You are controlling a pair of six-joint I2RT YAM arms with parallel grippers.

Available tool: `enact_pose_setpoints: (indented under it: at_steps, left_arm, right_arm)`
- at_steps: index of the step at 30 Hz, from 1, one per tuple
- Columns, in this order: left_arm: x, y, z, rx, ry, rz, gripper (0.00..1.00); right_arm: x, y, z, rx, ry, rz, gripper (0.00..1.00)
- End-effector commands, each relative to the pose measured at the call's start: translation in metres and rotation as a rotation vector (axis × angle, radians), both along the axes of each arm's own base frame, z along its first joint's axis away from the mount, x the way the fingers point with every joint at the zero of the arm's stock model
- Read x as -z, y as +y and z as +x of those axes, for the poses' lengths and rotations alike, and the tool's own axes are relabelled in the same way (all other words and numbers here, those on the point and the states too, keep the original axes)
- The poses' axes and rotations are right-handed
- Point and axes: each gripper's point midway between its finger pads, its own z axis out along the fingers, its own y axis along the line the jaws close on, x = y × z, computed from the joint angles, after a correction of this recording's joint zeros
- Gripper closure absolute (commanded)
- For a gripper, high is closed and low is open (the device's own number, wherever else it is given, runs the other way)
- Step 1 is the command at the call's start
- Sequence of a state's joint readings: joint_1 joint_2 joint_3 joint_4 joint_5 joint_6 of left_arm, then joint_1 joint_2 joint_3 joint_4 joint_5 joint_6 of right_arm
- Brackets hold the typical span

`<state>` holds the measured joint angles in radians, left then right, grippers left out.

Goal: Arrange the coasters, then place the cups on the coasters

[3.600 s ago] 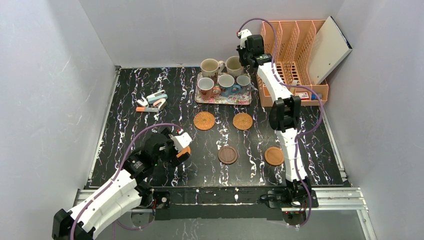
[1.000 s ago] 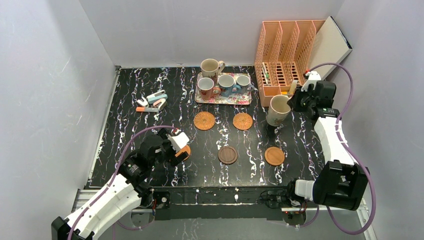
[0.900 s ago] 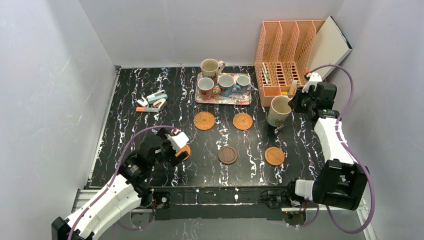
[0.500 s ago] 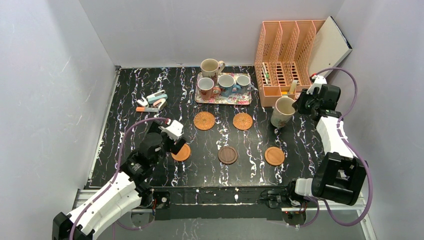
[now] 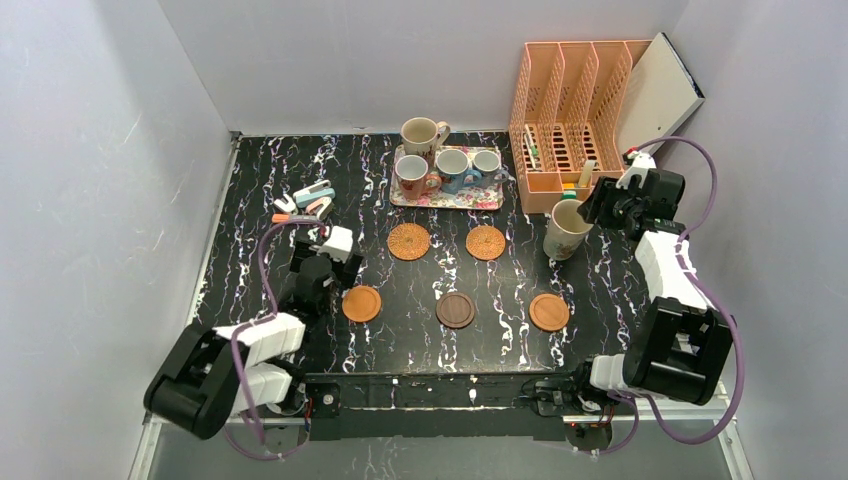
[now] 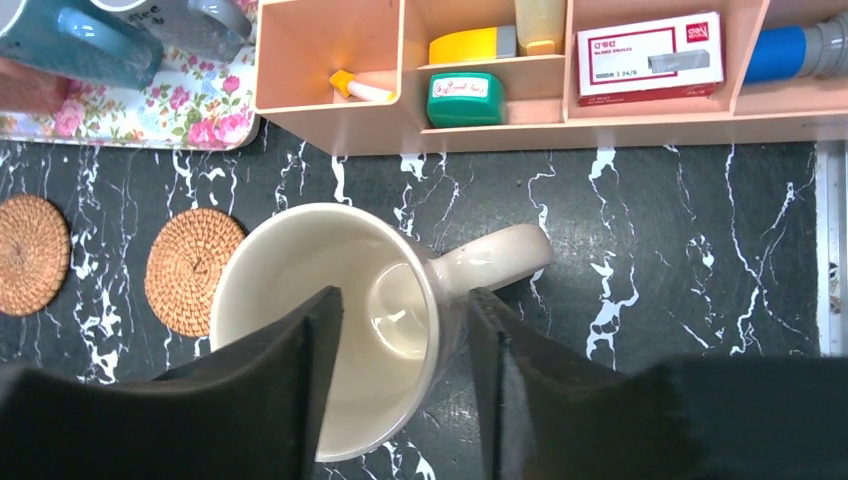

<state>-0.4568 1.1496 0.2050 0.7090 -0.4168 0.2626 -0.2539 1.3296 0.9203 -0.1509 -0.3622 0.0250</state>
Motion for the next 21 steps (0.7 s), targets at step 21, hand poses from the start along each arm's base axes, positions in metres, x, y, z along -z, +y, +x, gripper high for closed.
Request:
enact_pose_setpoints:
  at_steps: [21]
  left_arm:
    - [0.015,0.028,0.041,-0.053,-0.120,-0.241,0.02]
  right_arm:
    - [-0.091,-0.007,-0.002,-0.381,-0.281,-0.405,0.02]
